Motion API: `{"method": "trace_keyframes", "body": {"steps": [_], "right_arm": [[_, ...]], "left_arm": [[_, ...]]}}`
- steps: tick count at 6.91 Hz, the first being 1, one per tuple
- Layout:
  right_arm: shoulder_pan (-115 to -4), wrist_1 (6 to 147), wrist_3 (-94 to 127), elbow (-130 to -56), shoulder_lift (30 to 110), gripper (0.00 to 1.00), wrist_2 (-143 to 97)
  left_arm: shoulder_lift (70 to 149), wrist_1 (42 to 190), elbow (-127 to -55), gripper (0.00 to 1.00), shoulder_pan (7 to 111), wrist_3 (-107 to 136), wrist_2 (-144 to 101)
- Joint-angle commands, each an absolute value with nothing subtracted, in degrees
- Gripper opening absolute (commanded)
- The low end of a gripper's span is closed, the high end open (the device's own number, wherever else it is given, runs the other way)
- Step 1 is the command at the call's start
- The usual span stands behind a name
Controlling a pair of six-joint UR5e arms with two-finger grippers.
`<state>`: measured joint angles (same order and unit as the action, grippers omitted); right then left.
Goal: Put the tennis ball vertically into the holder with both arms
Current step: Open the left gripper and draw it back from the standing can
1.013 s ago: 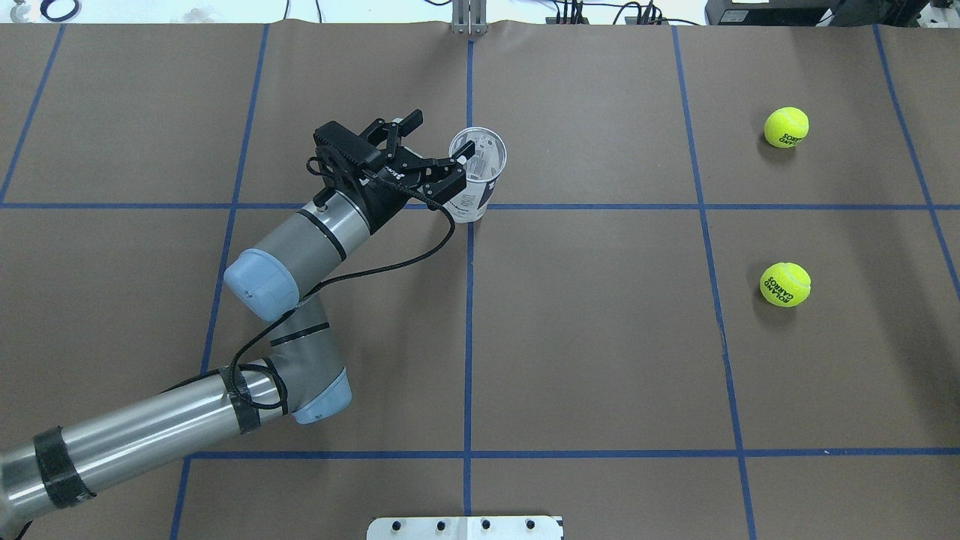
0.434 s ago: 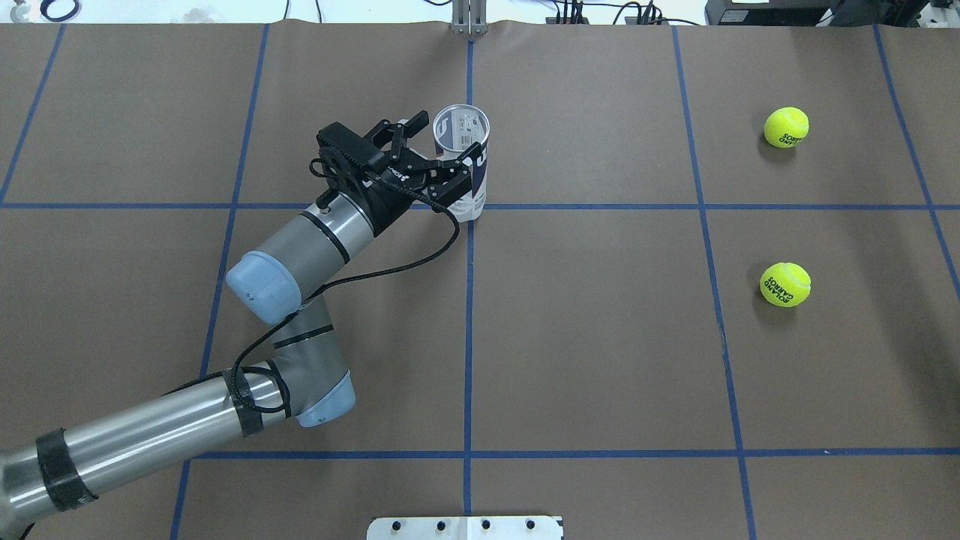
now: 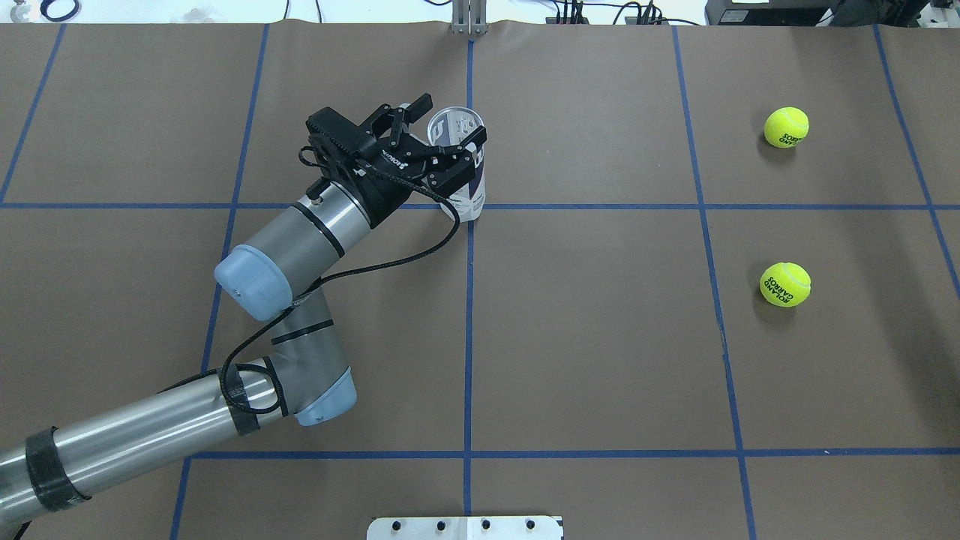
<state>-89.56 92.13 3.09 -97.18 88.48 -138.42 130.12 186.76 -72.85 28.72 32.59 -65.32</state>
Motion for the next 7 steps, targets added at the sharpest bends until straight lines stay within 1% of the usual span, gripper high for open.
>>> {"method": "trace_keyframes", "body": {"steps": [1,2,4,5,6,7], "right_arm": [[-89.6,92.3,4.0,-97.6,88.6,0.99,-137.9],[-89.0,92.5,4.1,-99.0,88.6,0.99,-138.1],[-86.5,92.6,5.7,-99.1,88.7,0.99,-138.3],[-84.2,90.5,10.1,-101.0,89.1,0.99,-139.0],[-79.4,87.4,14.4,-102.7,89.4,0.99,-138.6],[-73.8,82.8,23.4,-102.9,88.9,0.99,-137.8]], "left_arm": [[123.1,180.4,-82.4,0.99,30.7,32.5,-66.4],[119.0,176.8,-86.5,0.99,31.7,32.8,-67.4],[112.4,177.4,-86.9,0.99,31.6,32.7,-67.7],[110.7,177.4,-86.4,0.99,31.4,32.7,-67.7],[110.7,177.4,-86.1,0.99,31.1,32.7,-67.7],[110.7,177.4,-85.6,0.99,31.0,32.7,-67.7]]}}
